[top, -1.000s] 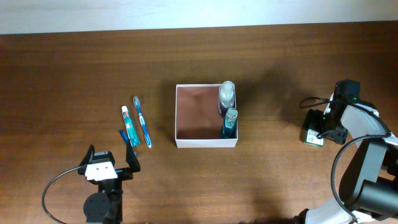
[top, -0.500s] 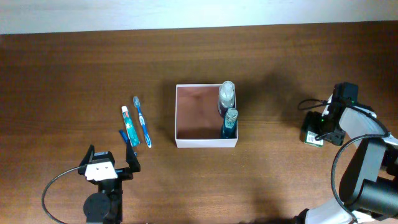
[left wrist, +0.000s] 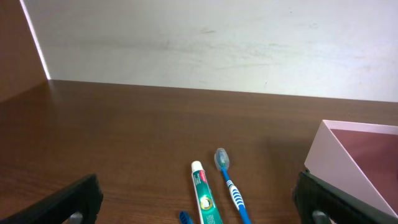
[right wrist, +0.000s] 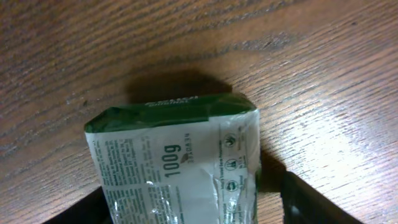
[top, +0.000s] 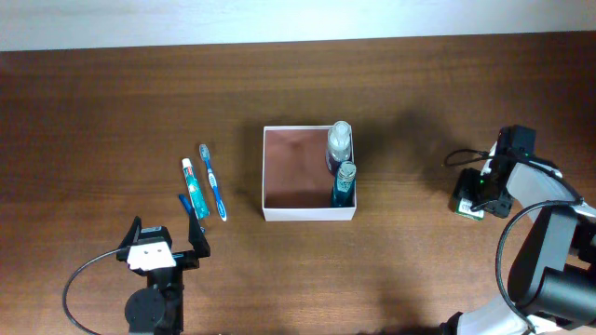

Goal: Pack container
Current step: 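Lower the right gripper and close it on the green-white soap bar, then lift the soap bar and carry it left over the box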

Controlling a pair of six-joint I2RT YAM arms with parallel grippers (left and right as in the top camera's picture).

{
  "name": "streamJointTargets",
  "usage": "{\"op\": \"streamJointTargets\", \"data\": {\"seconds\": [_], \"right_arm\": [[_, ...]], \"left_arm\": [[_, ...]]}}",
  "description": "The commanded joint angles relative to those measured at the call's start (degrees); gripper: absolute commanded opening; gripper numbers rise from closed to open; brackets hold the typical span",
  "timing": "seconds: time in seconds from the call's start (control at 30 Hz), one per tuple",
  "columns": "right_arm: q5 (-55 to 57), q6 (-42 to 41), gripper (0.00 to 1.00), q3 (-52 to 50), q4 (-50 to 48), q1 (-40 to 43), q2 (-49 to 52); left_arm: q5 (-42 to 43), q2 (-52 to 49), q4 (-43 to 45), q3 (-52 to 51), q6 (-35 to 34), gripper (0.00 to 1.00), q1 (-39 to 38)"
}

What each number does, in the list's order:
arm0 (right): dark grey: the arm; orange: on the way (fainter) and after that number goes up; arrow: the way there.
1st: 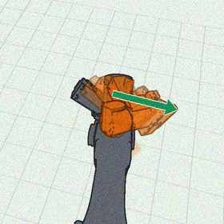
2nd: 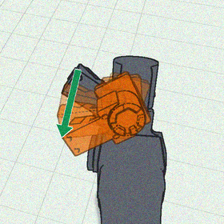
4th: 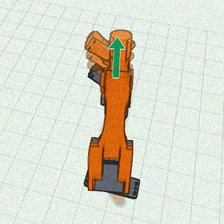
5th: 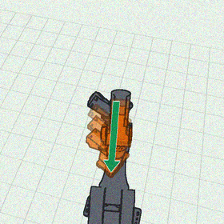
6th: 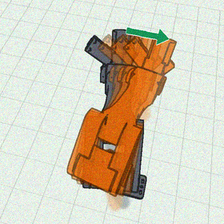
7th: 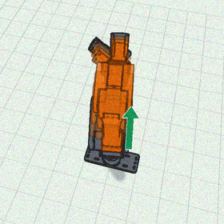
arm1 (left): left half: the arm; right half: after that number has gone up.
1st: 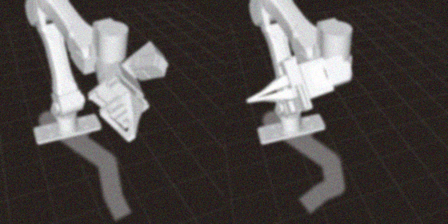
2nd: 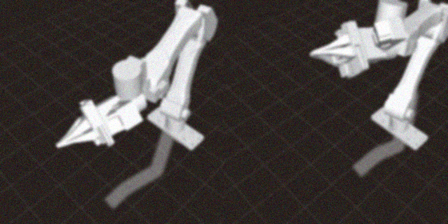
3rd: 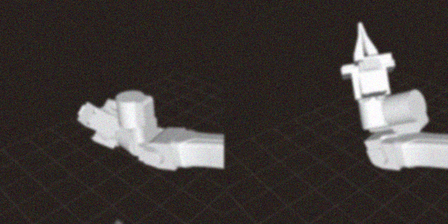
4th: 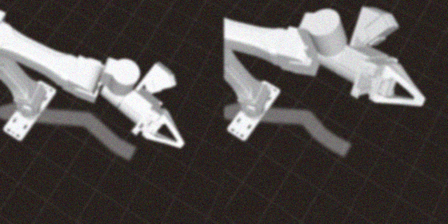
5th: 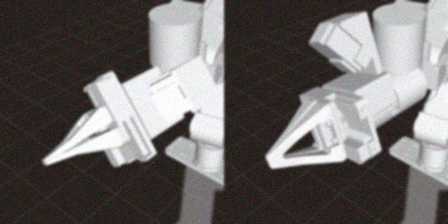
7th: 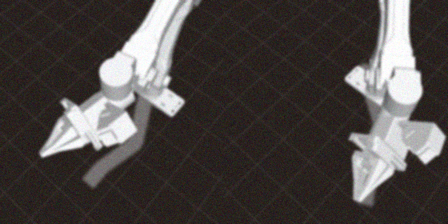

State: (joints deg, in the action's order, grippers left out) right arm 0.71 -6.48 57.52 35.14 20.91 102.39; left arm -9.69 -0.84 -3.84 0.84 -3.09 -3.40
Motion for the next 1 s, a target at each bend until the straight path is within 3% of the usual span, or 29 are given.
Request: {"op": "streamJointTargets", "data": {"seconds": [0.0,0.47,0.63,0.97], "right_arm": [[-0.31,0.02,0.66,-0.74,-0.26,-0.26,-0.66],[-1.81,-0.07,0.35,-0.55,-0.02,-0.26,-0.66],[-1.81,-1.11,0.3,1.07,1.99,-0.26,-0.68],[-6.25,-1.11,0.3,10.4,11.87,-0.26,-1.33]], "left_arm": [[-0.63,0.5,0.11,-0.31,-0.74,0.99,0.31],[-0.63,0.5,0.11,-0.31,-0.76,0.99,0.31],[-0.63,0.5,0.11,-0.31,-0.76,0.99,0.31],[-0.63,0.5,0.11,-0.31,-0.76,0.99,0.31]]}}
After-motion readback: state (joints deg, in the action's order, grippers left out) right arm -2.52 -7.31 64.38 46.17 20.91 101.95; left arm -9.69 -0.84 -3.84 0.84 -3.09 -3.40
